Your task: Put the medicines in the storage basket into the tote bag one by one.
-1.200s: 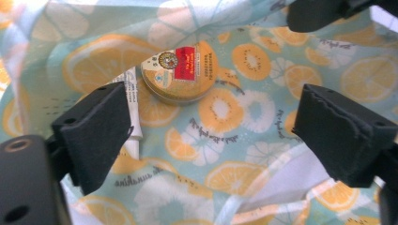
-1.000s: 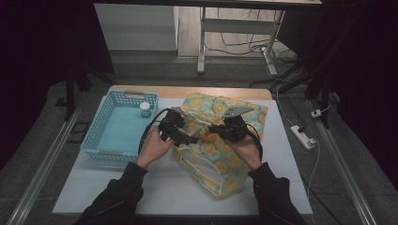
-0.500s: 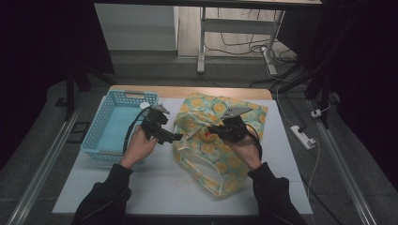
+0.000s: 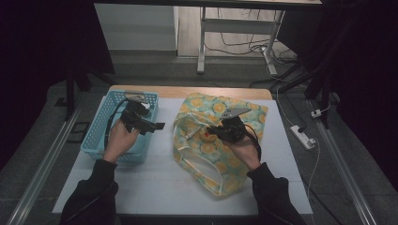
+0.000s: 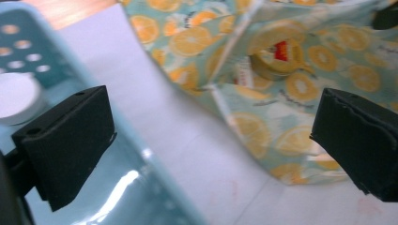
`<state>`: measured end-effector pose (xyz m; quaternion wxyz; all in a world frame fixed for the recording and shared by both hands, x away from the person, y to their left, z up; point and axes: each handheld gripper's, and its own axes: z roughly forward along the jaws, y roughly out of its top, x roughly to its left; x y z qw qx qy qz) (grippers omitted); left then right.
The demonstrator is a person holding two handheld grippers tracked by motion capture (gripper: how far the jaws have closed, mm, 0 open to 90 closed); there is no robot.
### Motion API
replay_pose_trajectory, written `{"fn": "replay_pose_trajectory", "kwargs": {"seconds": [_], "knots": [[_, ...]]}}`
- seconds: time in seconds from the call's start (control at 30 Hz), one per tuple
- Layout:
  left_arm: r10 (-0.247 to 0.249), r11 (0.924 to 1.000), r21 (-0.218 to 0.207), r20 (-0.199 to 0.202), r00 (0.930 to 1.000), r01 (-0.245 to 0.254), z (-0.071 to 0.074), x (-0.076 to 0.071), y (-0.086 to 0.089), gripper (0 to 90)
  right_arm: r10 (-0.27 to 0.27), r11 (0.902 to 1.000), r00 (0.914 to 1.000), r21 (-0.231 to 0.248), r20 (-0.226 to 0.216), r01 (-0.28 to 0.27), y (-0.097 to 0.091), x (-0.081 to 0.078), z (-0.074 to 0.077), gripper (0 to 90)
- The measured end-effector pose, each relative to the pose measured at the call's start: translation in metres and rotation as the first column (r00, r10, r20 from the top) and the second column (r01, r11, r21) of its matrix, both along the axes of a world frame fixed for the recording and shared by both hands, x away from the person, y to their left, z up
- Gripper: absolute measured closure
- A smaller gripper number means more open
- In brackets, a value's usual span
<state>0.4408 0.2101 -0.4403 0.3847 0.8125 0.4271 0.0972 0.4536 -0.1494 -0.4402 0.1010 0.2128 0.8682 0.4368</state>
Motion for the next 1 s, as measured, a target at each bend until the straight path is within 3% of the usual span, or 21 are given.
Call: {"fn": "replay_pose_trajectory", "kwargs": {"seconds": [0.1, 0.33, 0.43, 0.53, 0.7, 1.0], "knots": [[0.046, 0.9984, 0.031, 0.007, 0.9989, -0.046, -0.001, 0.005, 0.011, 0.0, 0.003, 1.0000, 1.0000, -0.001, -0.001, -0.003, 0.001, 0.000, -0.001, 89.7], [0.120, 0.9920, 0.038, 0.007, 0.9927, -0.120, -0.007, 0.021, 0.032, 0.0, 0.000, 1.0000, 1.0000, -0.001, -0.004, 0.000, 0.000, 0.000, -0.001, 89.8], [0.156, 0.9852, 0.074, -0.009, 0.9878, -0.155, -0.010, 0.031, 0.039, 0.2, 0.000, 1.0000, 1.0000, -0.001, -0.004, 0.000, 0.000, 0.001, -0.001, 89.5], [0.194, 0.9782, 0.080, -0.022, 0.9807, -0.192, -0.013, 0.041, 0.045, 0.4, 0.001, 1.0000, 1.0000, -0.001, -0.005, -0.001, 0.000, 0.000, -0.001, 89.5], [0.222, 0.9730, 0.073, -0.040, 0.9742, -0.219, -0.017, 0.056, 0.050, 0.6, 0.003, 1.0000, 1.0000, 0.000, -0.007, -0.003, 0.001, 0.000, -0.002, 89.6], [0.260, 0.9595, 0.128, -0.060, 0.9638, -0.251, -0.028, 0.079, 0.047, 0.0, 0.004, 1.0000, 1.0000, 0.000, -0.007, -0.004, 0.001, 0.000, -0.001, 89.5]]}}
